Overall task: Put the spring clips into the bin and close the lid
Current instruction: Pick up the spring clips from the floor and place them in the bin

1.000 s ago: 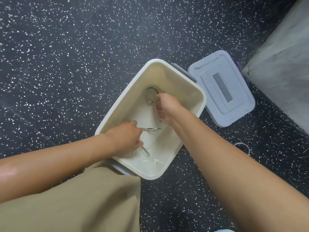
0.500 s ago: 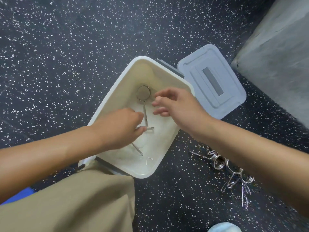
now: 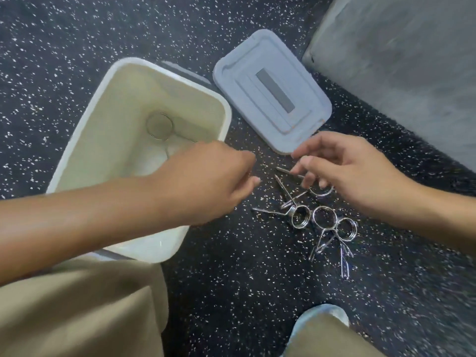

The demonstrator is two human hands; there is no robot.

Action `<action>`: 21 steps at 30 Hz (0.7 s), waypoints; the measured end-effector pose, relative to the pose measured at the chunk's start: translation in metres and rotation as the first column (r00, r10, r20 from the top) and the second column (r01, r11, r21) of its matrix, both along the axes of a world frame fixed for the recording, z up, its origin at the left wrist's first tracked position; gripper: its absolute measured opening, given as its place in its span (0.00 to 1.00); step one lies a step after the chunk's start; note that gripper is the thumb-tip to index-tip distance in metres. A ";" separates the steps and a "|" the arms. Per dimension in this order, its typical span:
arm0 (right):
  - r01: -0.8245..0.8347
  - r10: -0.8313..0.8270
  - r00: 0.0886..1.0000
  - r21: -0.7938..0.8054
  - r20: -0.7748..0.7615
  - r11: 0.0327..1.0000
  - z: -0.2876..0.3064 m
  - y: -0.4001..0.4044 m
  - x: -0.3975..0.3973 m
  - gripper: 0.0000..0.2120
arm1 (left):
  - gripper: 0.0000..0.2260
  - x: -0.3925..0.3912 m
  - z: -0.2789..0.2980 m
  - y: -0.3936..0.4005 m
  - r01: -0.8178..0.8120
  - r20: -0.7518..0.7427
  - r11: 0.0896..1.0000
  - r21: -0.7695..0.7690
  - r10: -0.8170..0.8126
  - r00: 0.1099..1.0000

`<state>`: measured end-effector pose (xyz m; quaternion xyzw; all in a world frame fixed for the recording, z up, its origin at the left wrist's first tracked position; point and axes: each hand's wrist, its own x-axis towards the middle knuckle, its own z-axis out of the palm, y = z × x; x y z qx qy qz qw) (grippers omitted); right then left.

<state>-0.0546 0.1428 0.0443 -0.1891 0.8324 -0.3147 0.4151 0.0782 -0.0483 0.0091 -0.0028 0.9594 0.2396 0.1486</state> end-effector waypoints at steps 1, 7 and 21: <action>0.019 -0.019 1.000 0.013 -0.004 1.000 -0.001 0.012 -0.003 0.06 | 0.16 -0.006 -0.004 0.009 0.038 -0.005 0.999 -0.015 -0.038 0.999; 0.192 -0.188 0.981 0.090 -0.052 0.977 -0.033 0.084 -0.012 0.07 | 0.14 -0.033 -0.031 0.058 0.240 0.043 0.971 -0.008 -0.239 0.970; -0.257 0.402 0.874 0.441 -0.273 0.860 -0.123 0.177 0.010 0.12 | 0.20 -0.051 -0.112 0.137 0.679 0.154 0.720 -0.144 -0.662 0.734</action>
